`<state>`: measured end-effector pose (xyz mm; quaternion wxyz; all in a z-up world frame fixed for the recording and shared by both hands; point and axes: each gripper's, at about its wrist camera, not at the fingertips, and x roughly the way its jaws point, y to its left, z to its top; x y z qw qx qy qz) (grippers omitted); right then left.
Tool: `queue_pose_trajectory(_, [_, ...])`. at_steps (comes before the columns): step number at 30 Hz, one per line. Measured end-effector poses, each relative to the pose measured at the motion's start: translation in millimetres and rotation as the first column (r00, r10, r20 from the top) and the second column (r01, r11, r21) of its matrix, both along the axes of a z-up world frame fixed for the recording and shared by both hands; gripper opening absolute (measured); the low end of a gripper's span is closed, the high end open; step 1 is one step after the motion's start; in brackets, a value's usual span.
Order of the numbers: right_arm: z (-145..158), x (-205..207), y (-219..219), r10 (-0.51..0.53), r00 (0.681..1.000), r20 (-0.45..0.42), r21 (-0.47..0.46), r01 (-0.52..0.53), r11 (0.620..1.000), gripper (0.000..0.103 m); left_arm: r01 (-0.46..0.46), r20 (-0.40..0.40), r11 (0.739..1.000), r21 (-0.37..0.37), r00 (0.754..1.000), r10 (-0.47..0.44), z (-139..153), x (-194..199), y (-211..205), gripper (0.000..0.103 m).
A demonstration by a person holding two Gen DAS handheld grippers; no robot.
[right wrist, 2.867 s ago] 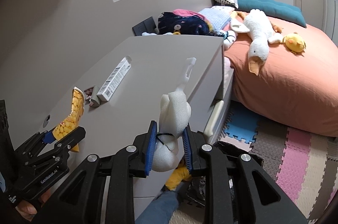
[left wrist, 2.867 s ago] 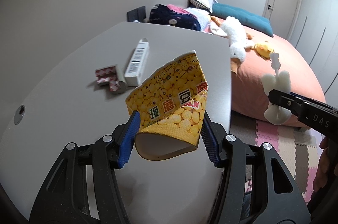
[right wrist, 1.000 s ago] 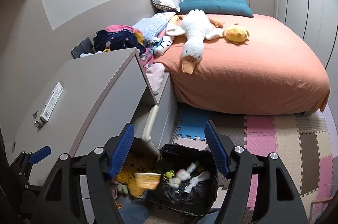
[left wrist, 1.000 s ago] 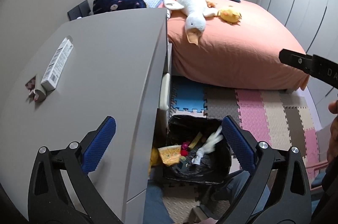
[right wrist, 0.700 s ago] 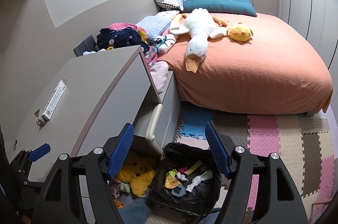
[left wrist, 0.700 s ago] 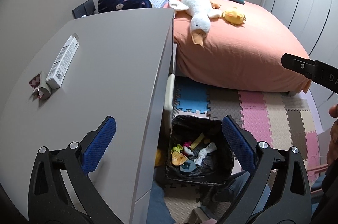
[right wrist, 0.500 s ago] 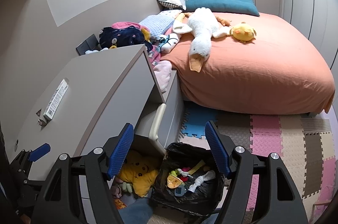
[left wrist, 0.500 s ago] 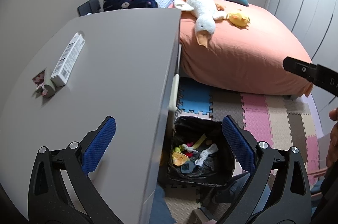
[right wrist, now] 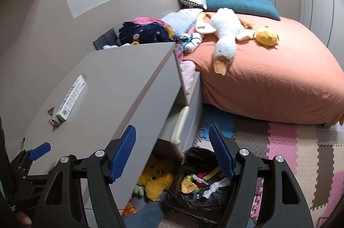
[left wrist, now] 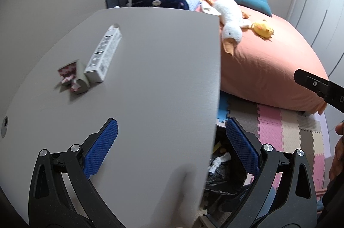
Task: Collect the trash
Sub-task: 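Move both open grippers back over the desk toward the white box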
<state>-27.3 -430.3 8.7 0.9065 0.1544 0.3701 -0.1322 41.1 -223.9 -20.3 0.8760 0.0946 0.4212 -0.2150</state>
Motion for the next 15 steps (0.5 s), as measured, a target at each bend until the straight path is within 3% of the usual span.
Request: queue_pose_trajectory(15, [-2.1, 45.2, 43.0, 0.097, 0.995, -0.01, -0.008, -0.097, 0.995, 0.071, -0.123, 0.012, 0.992, -0.019, 0.992, 0.123, 1.9, 32.2, 54.2, 0.093])
